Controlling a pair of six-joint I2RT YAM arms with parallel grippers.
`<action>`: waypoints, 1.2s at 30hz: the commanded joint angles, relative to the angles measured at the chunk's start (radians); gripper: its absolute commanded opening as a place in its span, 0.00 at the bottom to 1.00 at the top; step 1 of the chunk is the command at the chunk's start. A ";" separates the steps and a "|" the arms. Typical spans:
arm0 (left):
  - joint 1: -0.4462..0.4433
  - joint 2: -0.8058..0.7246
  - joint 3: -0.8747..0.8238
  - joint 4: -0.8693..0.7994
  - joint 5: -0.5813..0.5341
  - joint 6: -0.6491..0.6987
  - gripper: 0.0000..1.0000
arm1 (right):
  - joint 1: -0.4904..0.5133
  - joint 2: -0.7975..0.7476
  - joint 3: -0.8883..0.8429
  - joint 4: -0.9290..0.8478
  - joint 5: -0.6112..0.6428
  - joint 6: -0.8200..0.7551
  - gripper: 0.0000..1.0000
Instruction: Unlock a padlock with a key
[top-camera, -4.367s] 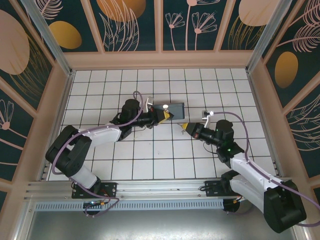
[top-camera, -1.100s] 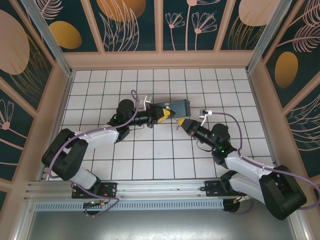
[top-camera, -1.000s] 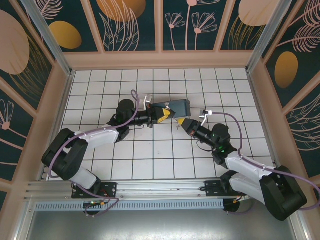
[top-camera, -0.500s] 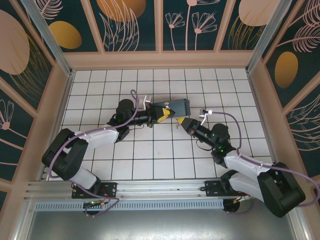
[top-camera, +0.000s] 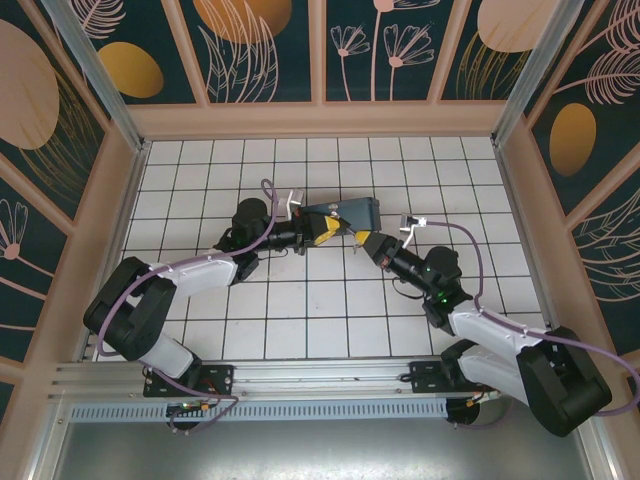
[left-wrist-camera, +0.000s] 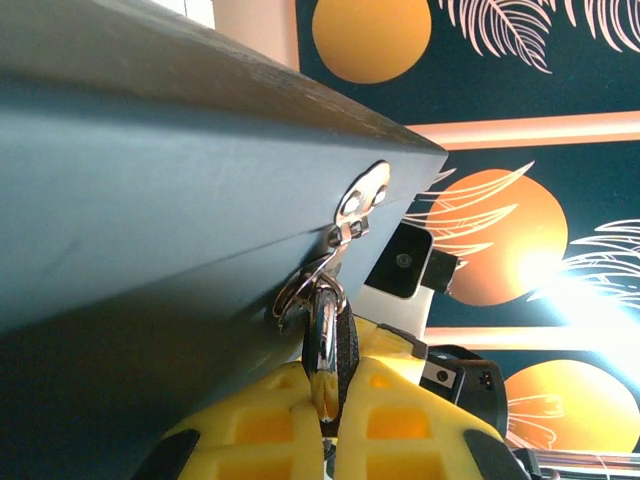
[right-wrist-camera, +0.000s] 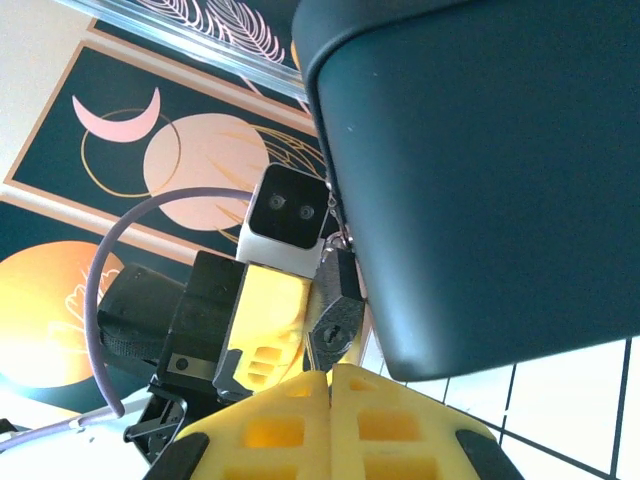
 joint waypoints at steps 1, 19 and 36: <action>0.007 -0.022 0.045 0.051 0.011 0.038 0.05 | 0.006 -0.032 0.025 -0.019 0.002 -0.031 0.00; 0.005 -0.025 0.040 0.099 0.006 0.007 0.04 | -0.007 -0.020 0.036 -0.016 0.000 -0.039 0.00; 0.006 -0.030 0.058 0.063 -0.011 0.006 0.02 | -0.013 -0.029 0.028 -0.018 0.007 -0.040 0.00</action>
